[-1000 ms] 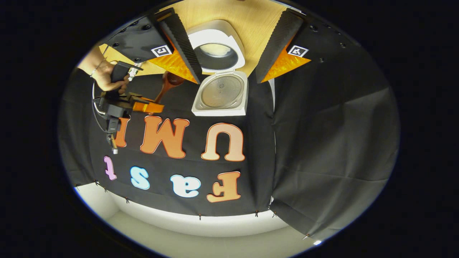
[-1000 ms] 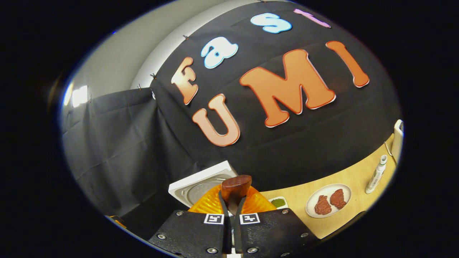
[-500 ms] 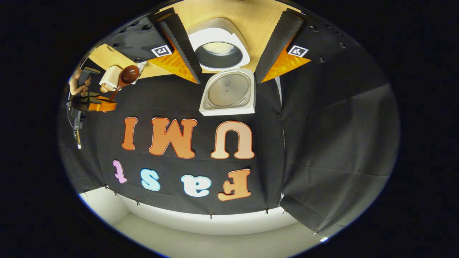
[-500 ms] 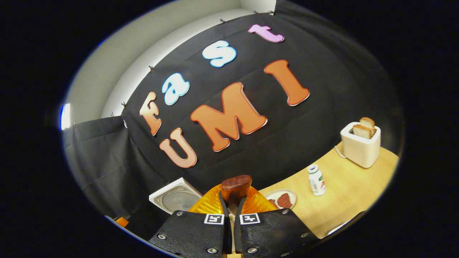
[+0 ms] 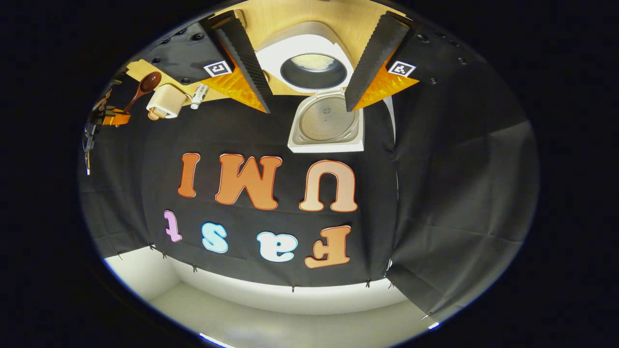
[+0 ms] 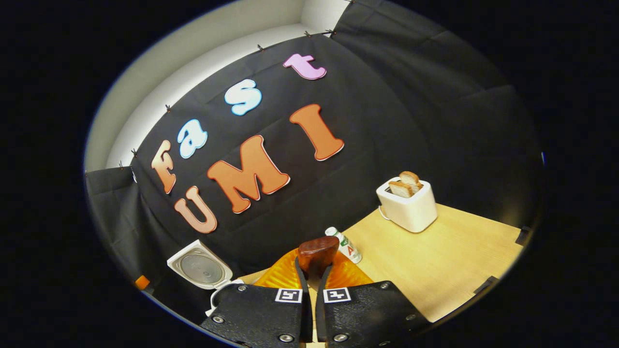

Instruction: Close the left gripper, press the button to open the rice cooker; take a wooden spoon from the chopstick holder with the right hand, scoop a spoonful of rice and pour it into the rice cooker, then put the wooden spoon back into the chopstick holder.

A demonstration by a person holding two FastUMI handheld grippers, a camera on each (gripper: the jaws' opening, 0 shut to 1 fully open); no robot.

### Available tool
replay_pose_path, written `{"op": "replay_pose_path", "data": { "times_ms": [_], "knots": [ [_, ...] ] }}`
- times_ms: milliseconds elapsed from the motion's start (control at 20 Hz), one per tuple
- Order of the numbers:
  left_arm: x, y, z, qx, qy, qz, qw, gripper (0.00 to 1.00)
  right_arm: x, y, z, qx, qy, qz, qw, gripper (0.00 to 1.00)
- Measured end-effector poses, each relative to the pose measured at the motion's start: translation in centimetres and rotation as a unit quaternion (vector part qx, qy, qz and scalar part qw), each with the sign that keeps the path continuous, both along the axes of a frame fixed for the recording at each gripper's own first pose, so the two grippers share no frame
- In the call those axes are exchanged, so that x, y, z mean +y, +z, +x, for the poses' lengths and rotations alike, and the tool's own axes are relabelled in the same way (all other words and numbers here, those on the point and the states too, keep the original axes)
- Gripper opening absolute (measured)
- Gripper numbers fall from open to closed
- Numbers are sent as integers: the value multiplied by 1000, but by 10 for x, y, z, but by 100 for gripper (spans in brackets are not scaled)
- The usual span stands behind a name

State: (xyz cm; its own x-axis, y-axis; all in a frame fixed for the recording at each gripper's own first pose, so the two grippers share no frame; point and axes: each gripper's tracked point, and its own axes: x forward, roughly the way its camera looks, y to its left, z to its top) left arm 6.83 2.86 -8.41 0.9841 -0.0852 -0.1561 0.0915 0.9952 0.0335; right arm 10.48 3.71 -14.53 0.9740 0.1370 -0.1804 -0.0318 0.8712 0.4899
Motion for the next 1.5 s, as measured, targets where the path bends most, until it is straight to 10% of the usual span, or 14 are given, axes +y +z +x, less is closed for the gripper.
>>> {"op": "replay_pose_path", "data": {
  "times_ms": [1200,1500],
  "knots": [
    [-37,-22,-11,38,-1,13,999,100,-40,-173,2,105,-9,45,993,2],
    [-37,-21,-13,37,-4,13,999,100,-46,-177,-3,124,-28,47,991,22]
  ]
}}
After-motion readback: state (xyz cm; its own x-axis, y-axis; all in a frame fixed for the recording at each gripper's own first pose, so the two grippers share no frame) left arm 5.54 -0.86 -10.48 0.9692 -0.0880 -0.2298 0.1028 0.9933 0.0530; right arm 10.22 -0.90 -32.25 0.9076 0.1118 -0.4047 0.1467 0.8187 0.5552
